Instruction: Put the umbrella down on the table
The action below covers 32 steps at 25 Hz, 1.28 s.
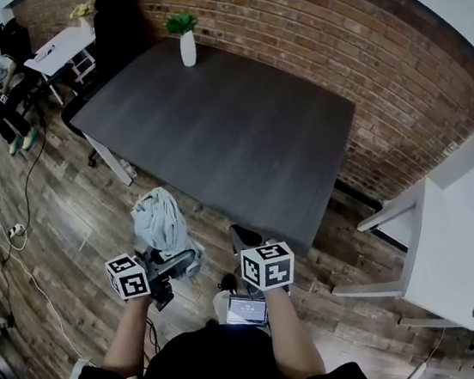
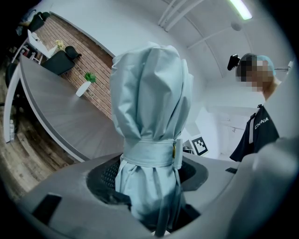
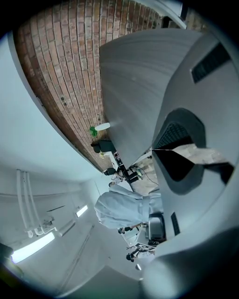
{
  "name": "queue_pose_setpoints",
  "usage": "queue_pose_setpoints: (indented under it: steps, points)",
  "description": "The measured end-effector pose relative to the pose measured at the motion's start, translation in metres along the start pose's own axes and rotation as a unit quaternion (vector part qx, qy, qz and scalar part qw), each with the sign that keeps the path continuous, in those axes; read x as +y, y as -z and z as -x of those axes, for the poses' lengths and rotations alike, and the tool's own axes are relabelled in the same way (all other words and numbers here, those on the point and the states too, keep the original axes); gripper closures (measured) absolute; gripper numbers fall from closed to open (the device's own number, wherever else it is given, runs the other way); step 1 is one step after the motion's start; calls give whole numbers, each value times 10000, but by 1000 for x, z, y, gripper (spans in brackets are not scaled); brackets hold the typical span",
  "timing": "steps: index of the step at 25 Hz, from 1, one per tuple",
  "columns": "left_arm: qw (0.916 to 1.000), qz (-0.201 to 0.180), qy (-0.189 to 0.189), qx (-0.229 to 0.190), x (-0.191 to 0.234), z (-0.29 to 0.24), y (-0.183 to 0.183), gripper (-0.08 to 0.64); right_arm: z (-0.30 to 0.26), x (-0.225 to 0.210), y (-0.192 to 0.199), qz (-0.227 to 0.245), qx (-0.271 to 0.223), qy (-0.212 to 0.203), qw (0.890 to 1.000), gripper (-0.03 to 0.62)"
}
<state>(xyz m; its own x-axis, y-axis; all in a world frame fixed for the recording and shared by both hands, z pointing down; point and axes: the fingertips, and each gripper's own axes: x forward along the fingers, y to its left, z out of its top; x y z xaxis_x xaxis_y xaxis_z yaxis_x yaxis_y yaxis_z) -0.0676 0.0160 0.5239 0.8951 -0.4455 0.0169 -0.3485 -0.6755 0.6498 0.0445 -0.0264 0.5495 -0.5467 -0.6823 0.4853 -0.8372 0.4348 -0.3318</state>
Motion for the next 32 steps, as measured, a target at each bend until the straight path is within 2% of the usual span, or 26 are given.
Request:
queue_pose_setpoints:
  steps: [7,13,20,26,32]
  points:
    - [9999,-34,-110,39,49,-40,-43,293,-49,-38,-50,-57,-10,-121,9999,583]
    - [9999,-59,-156,44,71,-77,-73,293,-77,-72,-82,-127,-66,-182,9997,583]
    - [9997,-103,-193,131,93,-103,-88,293,-97,-97,-102,-154,-37,-226,9996,583]
    - [9999,2,-98,108,120,-118,-104,293,-113,-118,-112,-225,-3,-96,9997,583]
    - [9988,-115,124,458,157,-135,-123,293,-143,-131,-138,-328,-116,103,9993,583]
